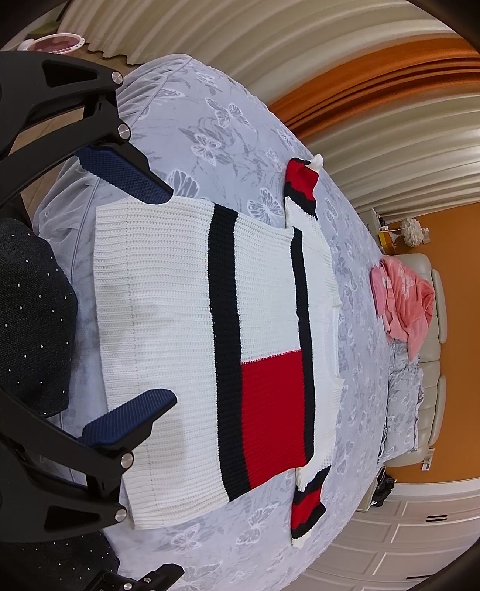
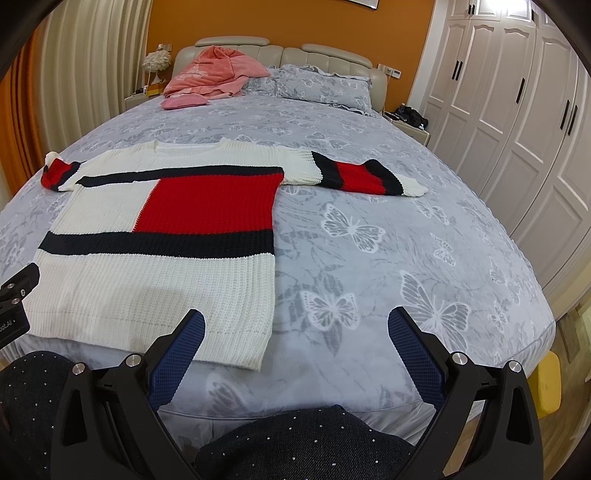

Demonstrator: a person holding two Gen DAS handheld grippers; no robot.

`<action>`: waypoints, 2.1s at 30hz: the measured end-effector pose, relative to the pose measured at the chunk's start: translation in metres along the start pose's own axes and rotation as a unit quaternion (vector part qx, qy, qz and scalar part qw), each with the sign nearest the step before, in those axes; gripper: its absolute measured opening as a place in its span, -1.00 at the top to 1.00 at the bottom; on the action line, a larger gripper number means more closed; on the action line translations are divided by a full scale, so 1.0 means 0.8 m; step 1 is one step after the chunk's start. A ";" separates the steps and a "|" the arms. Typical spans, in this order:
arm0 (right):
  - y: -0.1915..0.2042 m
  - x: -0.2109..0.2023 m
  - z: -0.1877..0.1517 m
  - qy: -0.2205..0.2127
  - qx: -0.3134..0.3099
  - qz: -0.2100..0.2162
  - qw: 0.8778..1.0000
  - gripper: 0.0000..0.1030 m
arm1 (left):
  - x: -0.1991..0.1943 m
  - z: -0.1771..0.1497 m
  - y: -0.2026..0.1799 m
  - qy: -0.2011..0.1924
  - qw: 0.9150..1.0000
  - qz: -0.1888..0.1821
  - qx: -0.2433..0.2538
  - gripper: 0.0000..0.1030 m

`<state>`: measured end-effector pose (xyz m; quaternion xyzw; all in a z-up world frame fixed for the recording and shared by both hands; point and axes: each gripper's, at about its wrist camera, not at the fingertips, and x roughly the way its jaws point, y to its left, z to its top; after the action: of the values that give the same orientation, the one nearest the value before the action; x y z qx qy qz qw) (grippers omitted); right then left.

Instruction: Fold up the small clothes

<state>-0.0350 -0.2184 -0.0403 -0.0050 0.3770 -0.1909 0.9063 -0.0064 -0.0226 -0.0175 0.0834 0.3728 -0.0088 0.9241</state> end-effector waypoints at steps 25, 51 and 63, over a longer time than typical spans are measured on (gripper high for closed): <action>-0.054 0.024 0.054 -0.012 0.022 0.038 0.999 -0.90 | 0.020 0.019 0.028 0.031 0.995 -0.073 -0.058 -0.91; -0.417 0.533 0.241 0.115 0.412 0.079 0.900 0.87 | 0.213 0.123 -0.036 0.096 0.985 -0.094 -0.106 -0.91; -0.189 0.333 0.442 -0.071 0.199 0.326 0.921 0.88 | 0.207 0.140 -0.028 0.071 0.982 -0.123 -0.121 -0.91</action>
<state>0.3269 -0.4997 0.0544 0.2852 0.2465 0.0451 0.9251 0.1883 -0.0550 -0.0559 -0.0755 0.4428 -0.0717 0.8905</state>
